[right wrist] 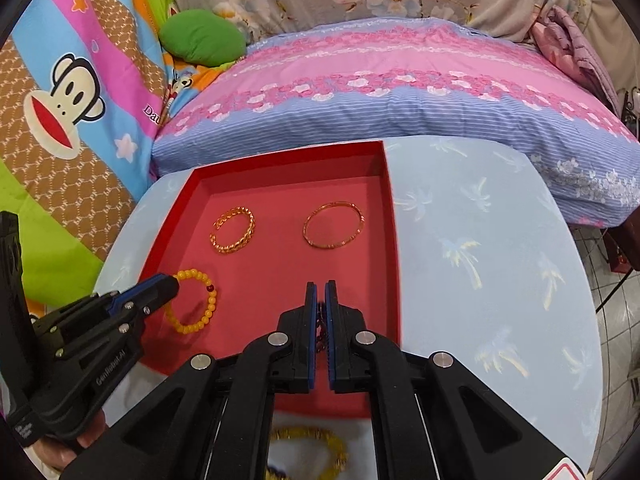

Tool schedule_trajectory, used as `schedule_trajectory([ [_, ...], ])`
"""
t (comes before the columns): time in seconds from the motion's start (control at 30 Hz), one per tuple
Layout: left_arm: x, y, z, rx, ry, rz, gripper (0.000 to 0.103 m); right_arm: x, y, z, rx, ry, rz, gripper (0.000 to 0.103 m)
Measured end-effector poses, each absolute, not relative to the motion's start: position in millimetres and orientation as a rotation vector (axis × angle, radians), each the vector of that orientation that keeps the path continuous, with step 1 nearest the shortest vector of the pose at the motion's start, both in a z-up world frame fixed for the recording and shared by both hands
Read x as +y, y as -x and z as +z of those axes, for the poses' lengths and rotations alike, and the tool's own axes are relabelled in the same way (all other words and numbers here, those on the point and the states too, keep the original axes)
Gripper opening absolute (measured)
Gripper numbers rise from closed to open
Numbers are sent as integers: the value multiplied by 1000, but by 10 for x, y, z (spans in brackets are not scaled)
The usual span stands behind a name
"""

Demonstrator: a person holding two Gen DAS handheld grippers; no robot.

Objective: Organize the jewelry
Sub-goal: 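Carry both bracelets into the red box and open both tools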

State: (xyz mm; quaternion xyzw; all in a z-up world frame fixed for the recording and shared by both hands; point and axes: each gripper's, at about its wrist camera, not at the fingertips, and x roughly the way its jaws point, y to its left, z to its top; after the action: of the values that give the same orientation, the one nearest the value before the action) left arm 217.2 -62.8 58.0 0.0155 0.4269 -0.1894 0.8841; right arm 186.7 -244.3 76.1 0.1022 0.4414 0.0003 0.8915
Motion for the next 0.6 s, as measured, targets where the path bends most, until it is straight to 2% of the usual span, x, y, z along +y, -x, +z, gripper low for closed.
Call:
schedule_trajectory([
  [0.1, -614, -2286, 532, 897, -13, -369, 12, -2449, -2007, 754, 887, -219, -29, 24],
  [0.17, -565, -2338, 535, 887, 10, -350, 31, -2472, -2033, 788, 855, -232, -44, 42],
  [0.23, -525, -2357, 559, 868, 16, -324, 42, -2495, -2020, 807, 834, -238, -58, 46],
  [0.5, -428, -2296, 602, 833, 2, -300, 44, -2499, -1871, 745, 840, -241, -60, 47],
  [0.6, -382, -2211, 638, 815, -5, -288, 51, -2452, -1754, 771, 834, -222, -64, 47],
])
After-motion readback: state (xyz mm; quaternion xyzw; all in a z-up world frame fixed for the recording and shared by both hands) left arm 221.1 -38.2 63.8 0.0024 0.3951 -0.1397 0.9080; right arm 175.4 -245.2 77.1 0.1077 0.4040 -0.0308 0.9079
